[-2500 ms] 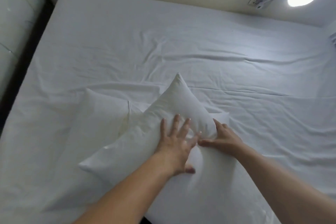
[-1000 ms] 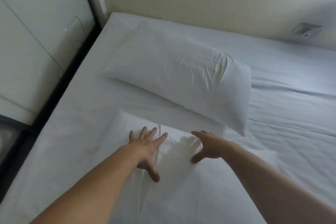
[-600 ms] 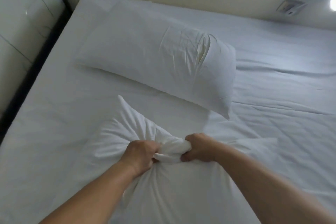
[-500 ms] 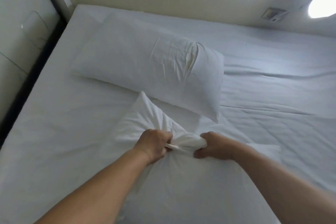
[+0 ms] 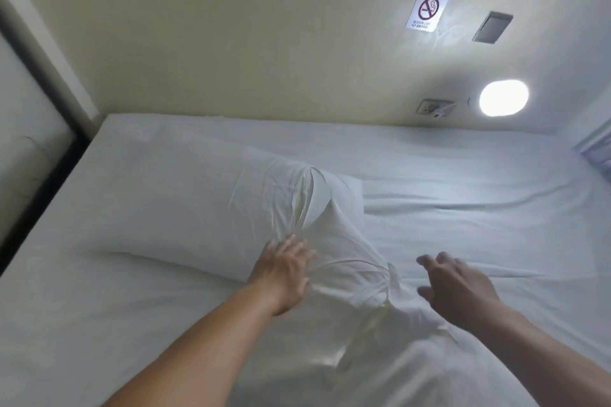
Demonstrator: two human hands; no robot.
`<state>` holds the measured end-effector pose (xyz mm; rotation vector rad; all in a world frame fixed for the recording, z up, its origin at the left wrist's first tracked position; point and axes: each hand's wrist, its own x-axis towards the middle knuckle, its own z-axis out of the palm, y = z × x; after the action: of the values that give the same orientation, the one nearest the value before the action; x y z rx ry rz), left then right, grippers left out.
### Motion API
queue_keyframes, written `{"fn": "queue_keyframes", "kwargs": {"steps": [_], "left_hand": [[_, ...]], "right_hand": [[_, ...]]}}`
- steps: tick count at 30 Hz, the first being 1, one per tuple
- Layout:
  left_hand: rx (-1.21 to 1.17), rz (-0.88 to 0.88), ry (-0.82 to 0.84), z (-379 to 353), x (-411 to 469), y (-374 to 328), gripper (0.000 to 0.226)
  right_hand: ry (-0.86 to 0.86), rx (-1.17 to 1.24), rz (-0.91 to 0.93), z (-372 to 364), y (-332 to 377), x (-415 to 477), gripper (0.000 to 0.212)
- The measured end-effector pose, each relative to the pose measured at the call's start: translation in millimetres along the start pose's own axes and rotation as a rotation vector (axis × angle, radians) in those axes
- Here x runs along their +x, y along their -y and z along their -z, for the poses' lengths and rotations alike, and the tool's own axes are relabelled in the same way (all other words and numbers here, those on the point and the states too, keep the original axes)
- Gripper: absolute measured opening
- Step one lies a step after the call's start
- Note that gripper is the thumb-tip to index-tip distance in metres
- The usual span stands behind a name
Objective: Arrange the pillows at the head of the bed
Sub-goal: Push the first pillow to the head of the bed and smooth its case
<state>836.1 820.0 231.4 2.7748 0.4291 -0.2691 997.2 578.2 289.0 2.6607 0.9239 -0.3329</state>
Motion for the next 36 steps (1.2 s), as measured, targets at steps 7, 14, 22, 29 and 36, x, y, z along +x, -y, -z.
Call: {"fn": "queue_keyframes", "kwargs": {"steps": [7, 14, 22, 29, 36], "left_hand": [[0.152, 0.379, 0.077, 48.2, -10.0, 200.5, 0.093], [0.271, 0.371, 0.118, 28.8, 45.6, 360.4, 0.149], [0.219, 0.303, -0.209, -62.3, 83.6, 403.9, 0.089], [0.069, 0.331, -0.279, -56.2, 41.4, 353.8, 0.018], [-0.139, 0.415, -0.308, -32.4, -82.5, 281.6, 0.022]], "right_hand": [[-0.054, 0.227, 0.385, 32.2, 208.7, 88.7, 0.077], [0.041, 0.293, 0.246, 25.7, 361.6, 220.9, 0.138], [-0.151, 0.064, 0.121, -72.7, 424.4, 269.7, 0.123], [-0.258, 0.319, 0.116, -81.0, 419.5, 247.4, 0.039], [-0.223, 0.307, 0.391, -9.7, 400.5, 164.9, 0.012]]}}
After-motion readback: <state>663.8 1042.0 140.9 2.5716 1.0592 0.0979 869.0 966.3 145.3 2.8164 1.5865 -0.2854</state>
